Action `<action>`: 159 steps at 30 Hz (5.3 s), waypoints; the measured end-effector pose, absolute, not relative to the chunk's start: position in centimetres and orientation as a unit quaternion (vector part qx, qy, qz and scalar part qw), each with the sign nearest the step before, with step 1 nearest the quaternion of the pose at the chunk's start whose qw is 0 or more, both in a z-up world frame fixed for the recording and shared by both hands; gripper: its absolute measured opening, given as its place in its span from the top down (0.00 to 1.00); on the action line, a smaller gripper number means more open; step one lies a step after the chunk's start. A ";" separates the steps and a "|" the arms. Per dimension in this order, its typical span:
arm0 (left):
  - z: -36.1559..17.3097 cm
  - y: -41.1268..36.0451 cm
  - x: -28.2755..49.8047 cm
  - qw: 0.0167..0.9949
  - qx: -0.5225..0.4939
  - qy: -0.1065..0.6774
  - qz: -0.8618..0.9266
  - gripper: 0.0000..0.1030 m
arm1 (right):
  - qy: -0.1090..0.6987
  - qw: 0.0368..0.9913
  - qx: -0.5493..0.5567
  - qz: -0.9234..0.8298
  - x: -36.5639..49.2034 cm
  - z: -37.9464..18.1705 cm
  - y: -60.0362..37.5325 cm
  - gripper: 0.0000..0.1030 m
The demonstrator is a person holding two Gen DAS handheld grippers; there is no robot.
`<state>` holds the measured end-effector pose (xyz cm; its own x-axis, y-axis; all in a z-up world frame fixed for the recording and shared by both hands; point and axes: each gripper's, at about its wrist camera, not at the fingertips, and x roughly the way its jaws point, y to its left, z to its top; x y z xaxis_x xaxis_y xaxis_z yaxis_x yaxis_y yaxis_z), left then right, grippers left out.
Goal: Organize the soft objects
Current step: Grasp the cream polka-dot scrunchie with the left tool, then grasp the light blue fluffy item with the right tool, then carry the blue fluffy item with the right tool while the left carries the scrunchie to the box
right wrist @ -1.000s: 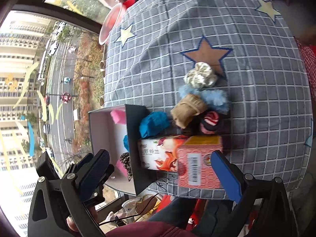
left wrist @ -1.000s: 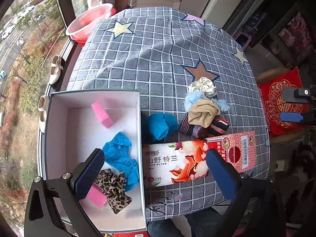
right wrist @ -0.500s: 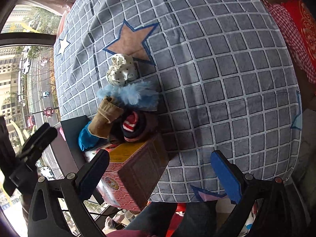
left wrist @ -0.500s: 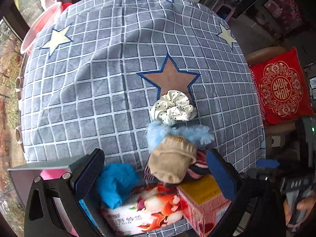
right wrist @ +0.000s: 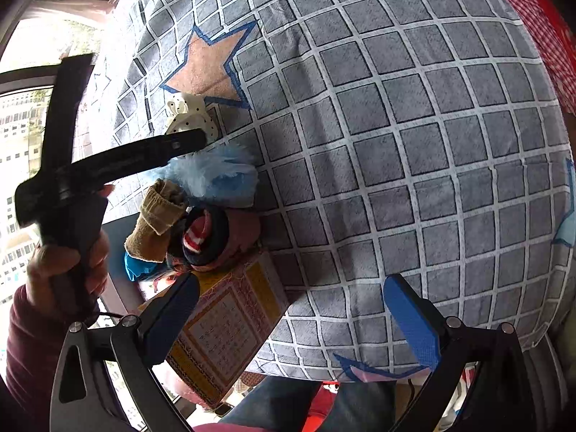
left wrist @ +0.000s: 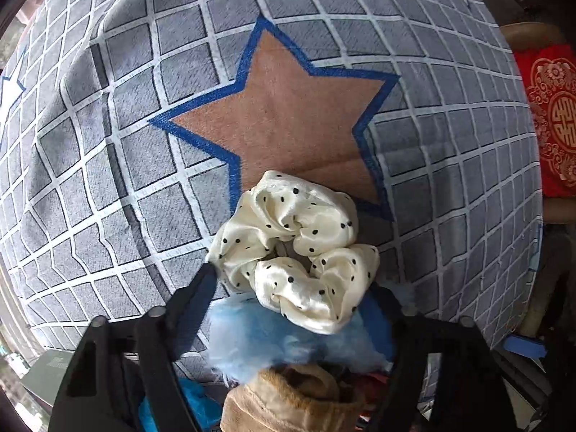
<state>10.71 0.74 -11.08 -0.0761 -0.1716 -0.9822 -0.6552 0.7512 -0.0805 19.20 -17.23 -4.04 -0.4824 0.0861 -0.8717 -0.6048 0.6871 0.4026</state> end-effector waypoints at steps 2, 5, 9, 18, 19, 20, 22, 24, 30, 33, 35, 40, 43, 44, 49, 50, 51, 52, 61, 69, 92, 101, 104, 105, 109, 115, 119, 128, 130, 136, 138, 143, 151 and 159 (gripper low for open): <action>-11.5 1.0 10.6 0.610 -0.282 0.712 0.203 0.50 | 0.780 0.479 -0.169 0.365 19.2 -4.4 -16.6 0.00; -10.8 2.0 10.0 0.628 -0.290 0.692 0.205 0.69 | 0.778 0.477 -0.174 0.371 19.3 -5.0 -15.4 0.00; -9.2 4.5 7.7 0.639 -0.334 0.648 0.245 0.70 | 0.761 0.478 -0.201 0.390 19.0 -5.9 -12.7 0.00; -6.2 6.1 3.0 0.644 -0.362 0.610 0.287 0.69 | 0.686 0.449 -0.355 0.449 13.9 -9.7 -4.9 0.00; -6.0 6.1 2.8 0.644 -0.360 0.610 0.287 0.69 | 0.671 0.455 -0.380 0.445 13.3 -10.2 -4.5 0.00; -6.0 6.0 2.6 0.644 -0.361 0.611 0.287 0.69 | 0.659 0.462 -0.398 0.441 12.9 -10.6 -4.3 0.00; -6.0 5.8 2.3 0.643 -0.363 0.611 0.285 0.69 | 0.647 0.487 -0.399 0.431 13.2 -10.7 -4.3 0.00; -6.0 5.4 2.0 0.645 -0.363 0.611 0.282 0.69 | 0.649 0.521 -0.376 0.407 14.9 -10.4 -5.0 0.00; -6.0 3.5 3.1 0.653 -0.359 0.607 0.276 0.69 | 0.682 0.618 -0.292 0.261 25.0 -9.7 -11.0 0.00; -5.8 3.1 2.9 0.657 -0.353 0.606 0.278 0.69 | 0.716 0.599 -0.231 0.275 26.9 -9.1 -13.0 0.00; -5.8 2.5 2.4 0.657 -0.352 0.604 0.282 0.69 | 0.707 0.591 -0.240 0.305 26.4 -8.5 -12.5 0.00; -3.6 2.8 0.5 0.661 -0.346 0.593 0.304 0.69 | 0.656 0.594 -0.280 0.373 22.7 -7.2 -8.2 0.00; -2.6 3.1 -1.0 0.663 -0.343 0.580 0.327 0.69 | 0.643 0.568 -0.294 0.422 19.4 -6.7 -5.1 0.00; -2.6 3.7 -1.5 0.662 -0.347 0.576 0.331 0.69 | 0.641 0.538 -0.303 0.456 17.6 -6.5 -4.1 0.00; -2.3 4.5 -3.1 0.658 -0.364 0.565 0.340 0.69 | 0.566 0.521 -0.359 0.529 13.0 -4.3 -3.1 0.00; -2.2 4.4 -3.5 0.658 -0.367 0.563 0.340 0.69 | 0.561 0.542 -0.374 0.501 13.6 -4.6 -3.1 0.00; -2.1 4.2 -3.7 0.658 -0.369 0.561 0.339 0.69 | 0.554 0.562 -0.390 0.474 14.6 -5.0 -3.2 0.00; -2.0 4.1 -3.8 0.659 -0.371 0.560 0.338 0.69 | 0.554 0.564 -0.395 0.467 15.1 -5.3 -3.2 0.00; -1.8 2.5 -3.6 0.660 -0.382 0.556 0.332 0.69 | 0.557 0.481 -0.411 0.537 9.5 -7.2 -0.3 0.00; -1.3 1.0 -3.0 0.669 -0.364 0.561 0.325 0.69 | 0.482 0.483 -0.508 0.526 3.5 -9.6 -0.6 0.00; 6.3 -9.9 8.1 0.774 -0.204 0.571 0.183 0.69 | 0.632 0.576 -0.244 0.458 19.9 0.2 -17.1 0.70; 7.8 -17.6 10.5 0.794 -0.150 0.583 0.088 0.69 | 0.645 0.606 -0.203 0.419 20.4 2.8 -22.1 0.70; 7.9 -20.3 10.2 0.794 -0.132 0.591 0.058 0.69 | 0.649 0.610 -0.198 0.410 20.1 2.7 -23.5 0.70; 7.9 -21.0 9.9 0.793 -0.126 0.593 0.052 0.69 | 0.650 0.611 -0.199 0.406 19.9 2.9 -24.1 0.70; 7.7 -23.1 8.5 0.788 -0.119 0.603 0.028 0.69 | 0.654 0.613 -0.201 0.394 18.7 2.6 -25.4 0.70; 7.4 -25.3 6.1 0.784 -0.111 0.611 -0.006 0.69 | 0.662 0.612 -0.207 0.379 16.9 2.4 -27.3 0.70; 7.2 -26.8 4.5 0.782 -0.098 0.614 -0.032 0.69 | 0.669 0.609 -0.211 0.369 15.7 2.4 -28.6 0.70; 6.8 -27.8 -0.4 0.778 -0.099 0.618 -0.044 0.69 | 0.677 0.589 -0.240 0.371 11.5 2.1 -30.1 0.70; 6.9 -27.6 -1.7 0.782 -0.100 0.615 -0.035 0.69 | 0.676 0.581 -0.249 0.378 10.2 2.0 -30.0 0.70; 7.1 -25.8 -5.4 0.786 -0.119 0.606 0.002 0.69 | 0.670 0.557 -0.272 0.409 6.2 2.1 -29.0 0.70; 7.3 -25.0 -6.6 0.788 -0.131 0.602 0.018 0.69 | 0.666 0.549 -0.281 0.419 5.0 2.3 -28.7 0.70; 7.6 -22.4 -9.3 0.789 -0.171 0.586 0.067 0.69 | 0.654 0.533 -0.304 0.443 2.5 2.8 -27.6 0.70; 7.5 -17.8 -14.4 0.778 -0.252 0.550 0.172 0.69 | 0.619 0.517 -0.345 0.481 -1.1 4.3 -25.1 0.70; 6.4 -14.4 -20.6 0.743 -0.322 0.523 0.266 0.69 | 0.585 0.486 -0.391 0.518 -4.7 5.1 -22.3 0.70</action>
<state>-20.59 -14.44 6.45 0.3120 0.0596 -0.9482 -0.7319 0.6514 -0.1999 -4.73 -22.32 5.09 -0.2226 0.0455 -0.9738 -0.9611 0.1571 0.2270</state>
